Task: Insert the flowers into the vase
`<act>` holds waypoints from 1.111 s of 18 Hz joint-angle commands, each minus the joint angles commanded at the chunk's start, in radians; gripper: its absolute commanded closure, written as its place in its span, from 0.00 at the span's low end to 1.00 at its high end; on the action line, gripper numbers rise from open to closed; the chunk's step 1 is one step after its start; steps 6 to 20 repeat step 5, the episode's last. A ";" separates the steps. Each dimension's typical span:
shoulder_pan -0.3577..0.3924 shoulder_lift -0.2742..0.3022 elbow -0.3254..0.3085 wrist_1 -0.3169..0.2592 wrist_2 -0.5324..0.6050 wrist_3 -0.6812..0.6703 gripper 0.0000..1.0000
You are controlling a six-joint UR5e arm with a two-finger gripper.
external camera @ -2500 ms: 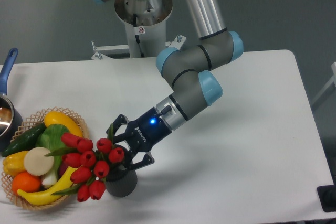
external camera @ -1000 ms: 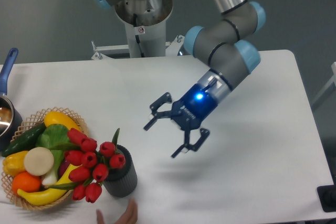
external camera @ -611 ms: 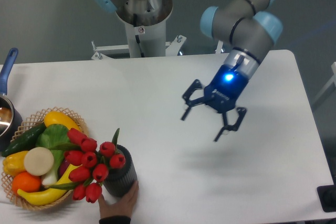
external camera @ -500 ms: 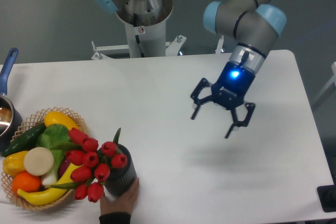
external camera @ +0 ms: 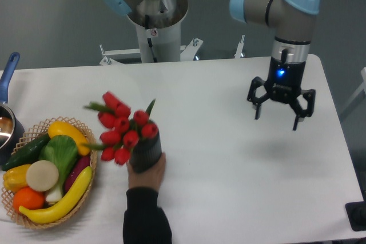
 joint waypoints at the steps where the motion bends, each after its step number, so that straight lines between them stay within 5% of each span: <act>1: 0.002 0.002 0.005 -0.029 0.058 0.019 0.00; 4: 0.018 0.000 0.020 -0.077 0.192 0.028 0.00; 20: 0.031 0.000 0.021 -0.079 0.194 0.028 0.00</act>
